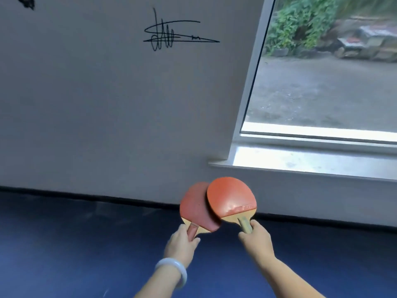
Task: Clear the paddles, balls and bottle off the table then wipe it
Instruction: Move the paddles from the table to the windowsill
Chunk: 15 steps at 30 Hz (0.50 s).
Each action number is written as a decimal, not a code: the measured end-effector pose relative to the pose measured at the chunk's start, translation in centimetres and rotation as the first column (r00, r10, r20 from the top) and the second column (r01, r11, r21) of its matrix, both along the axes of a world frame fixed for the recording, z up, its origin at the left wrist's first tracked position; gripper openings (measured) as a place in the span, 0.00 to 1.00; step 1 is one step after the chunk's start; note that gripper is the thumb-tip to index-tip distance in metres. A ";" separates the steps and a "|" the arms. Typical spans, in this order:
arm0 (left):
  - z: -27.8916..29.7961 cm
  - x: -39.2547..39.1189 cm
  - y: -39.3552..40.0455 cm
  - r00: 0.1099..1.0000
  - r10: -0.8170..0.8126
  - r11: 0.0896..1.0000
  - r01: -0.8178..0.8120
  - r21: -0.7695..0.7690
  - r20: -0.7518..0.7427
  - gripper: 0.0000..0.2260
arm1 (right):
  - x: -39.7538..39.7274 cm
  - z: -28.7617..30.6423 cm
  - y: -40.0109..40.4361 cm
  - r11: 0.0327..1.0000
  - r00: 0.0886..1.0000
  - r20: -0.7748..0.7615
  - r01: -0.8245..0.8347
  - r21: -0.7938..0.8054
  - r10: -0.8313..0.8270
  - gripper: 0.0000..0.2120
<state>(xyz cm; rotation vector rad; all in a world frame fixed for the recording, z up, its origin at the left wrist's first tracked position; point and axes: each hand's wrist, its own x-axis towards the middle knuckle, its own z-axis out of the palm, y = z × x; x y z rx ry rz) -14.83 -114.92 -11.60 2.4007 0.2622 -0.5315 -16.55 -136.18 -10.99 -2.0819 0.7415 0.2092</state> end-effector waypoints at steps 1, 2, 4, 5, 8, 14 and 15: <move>0.0 1.2 -1.3 0.999 -0.047 0.999 0.047 0.003 -0.010 0.12 | 0.5 -0.1 -1.0 1.000 1.000 -0.008 0.028 -0.009 -0.028 0.05; -0.1 2.5 -2.5 0.995 -0.097 0.995 0.097 0.007 -0.015 0.12 | 1.0 -0.1 -2.0 0.998 0.998 -0.012 0.058 -0.015 -0.059 0.05; -0.1 5.2 -4.7 0.982 -0.188 0.982 0.188 0.019 -0.023 0.12 | 2.2 -0.2 -3.8 0.992 0.992 -0.019 0.121 -0.019 -0.122 0.06; -0.1 6.6 -5.7 0.974 -0.224 0.974 0.225 0.019 -0.025 0.12 | 2.8 -0.2 -4.6 0.988 0.988 -0.026 0.153 -0.023 -0.153 0.07; -0.4 10.6 -8.5 0.951 -0.308 0.951 0.308 -0.008 -0.023 0.12 | 4.7 -0.1 -6.9 0.969 0.968 -0.034 0.246 -0.023 -0.247 0.08; -0.9 17.7 -13.3 0.898 -0.440 0.898 0.439 -0.016 -0.023 0.10 | 8.5 -0.5 -10.3 0.940 0.939 -0.056 0.340 -0.016 -0.341 0.07; -1.0 18.5 -14.0 0.898 -0.440 0.898 0.439 -0.020 -0.029 0.10 | 9.3 -0.6 -10.8 0.939 0.938 -0.059 0.343 -0.013 -0.343 0.07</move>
